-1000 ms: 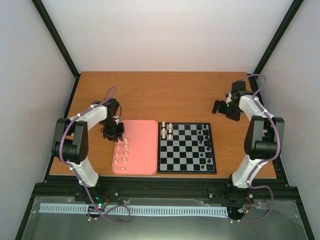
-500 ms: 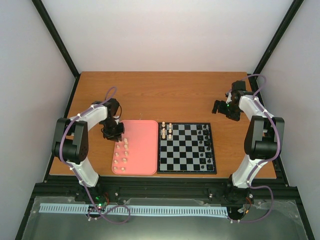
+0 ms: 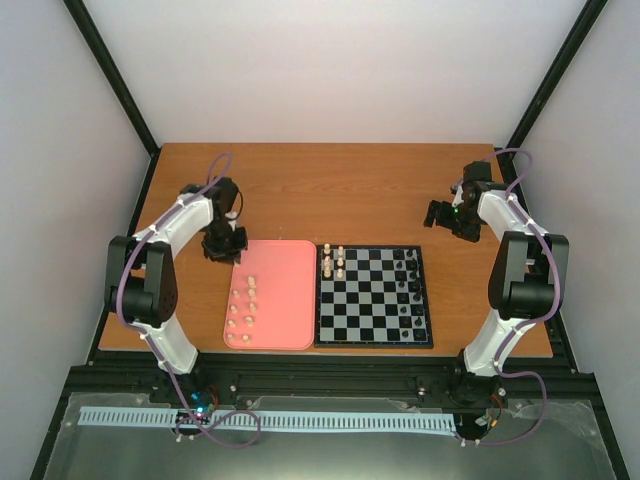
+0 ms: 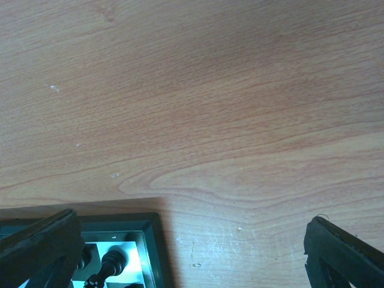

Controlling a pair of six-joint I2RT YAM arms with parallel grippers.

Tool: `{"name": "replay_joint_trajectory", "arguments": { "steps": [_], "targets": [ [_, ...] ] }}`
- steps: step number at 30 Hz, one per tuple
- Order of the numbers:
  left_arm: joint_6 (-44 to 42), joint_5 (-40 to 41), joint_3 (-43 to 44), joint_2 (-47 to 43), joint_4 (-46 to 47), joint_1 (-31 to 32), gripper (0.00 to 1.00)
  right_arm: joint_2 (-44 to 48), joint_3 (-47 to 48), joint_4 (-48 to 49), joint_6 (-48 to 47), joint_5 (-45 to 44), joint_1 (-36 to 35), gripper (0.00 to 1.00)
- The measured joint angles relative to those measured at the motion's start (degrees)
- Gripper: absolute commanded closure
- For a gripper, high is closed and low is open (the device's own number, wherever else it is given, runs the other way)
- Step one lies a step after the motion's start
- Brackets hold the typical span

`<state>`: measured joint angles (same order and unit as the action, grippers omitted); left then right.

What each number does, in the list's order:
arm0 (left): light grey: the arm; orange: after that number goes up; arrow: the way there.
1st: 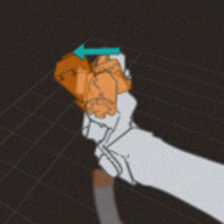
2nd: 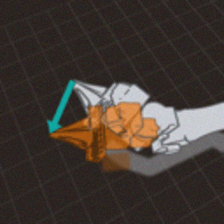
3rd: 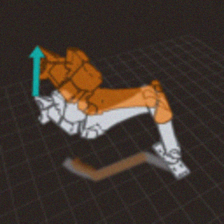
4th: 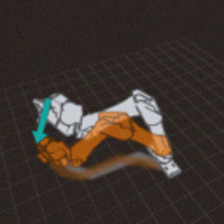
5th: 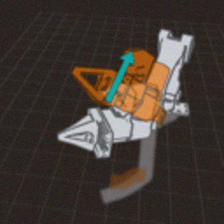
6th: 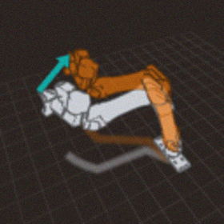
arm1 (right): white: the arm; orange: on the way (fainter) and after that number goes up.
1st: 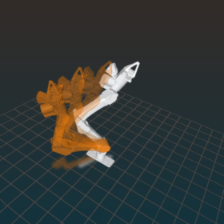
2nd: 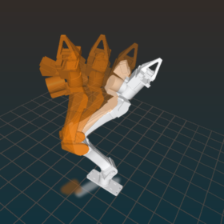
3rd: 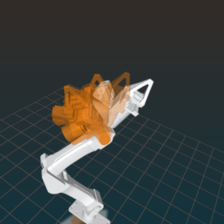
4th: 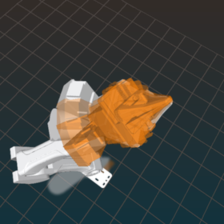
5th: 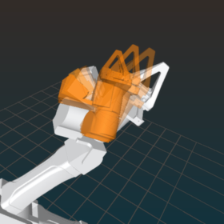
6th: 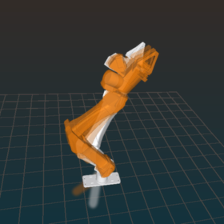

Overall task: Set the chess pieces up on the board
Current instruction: Pick up the chess piece from the storage box, then place the chess piece on the chessboard.

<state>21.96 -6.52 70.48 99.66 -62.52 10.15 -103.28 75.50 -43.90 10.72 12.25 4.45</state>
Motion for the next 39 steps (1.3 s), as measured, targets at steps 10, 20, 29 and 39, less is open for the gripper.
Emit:
{"name": "replay_joint_trajectory", "arguments": {
  "steps": [10, 20, 29, 39],
  "targets": [
    [0.3, 0.2, 20.3, 0.0, -8.1, 12.9, 0.99, 0.0, 0.0, 0.0, 0.0, -0.1, 0.0, 0.00],
    [0.2, -6.8, 30.1, 8.1, -12.8, 31.4, 0.99, 0.0, 0.0, 0.0, 0.0, -0.2, 0.0, 0.00],
    [-0.3, -8.3, 28.3, 10.0, -11.9, 35.7, 0.99, 0.0, 0.0, 0.0, 0.0, -0.2, 0.0, 0.00],
    [-2.5, -7.2, 28.3, 17.2, -6.0, 36.2, 0.99, 0.0, 0.0, 0.0, 0.0, -0.7, 0.0, 0.00]
  ]
}}
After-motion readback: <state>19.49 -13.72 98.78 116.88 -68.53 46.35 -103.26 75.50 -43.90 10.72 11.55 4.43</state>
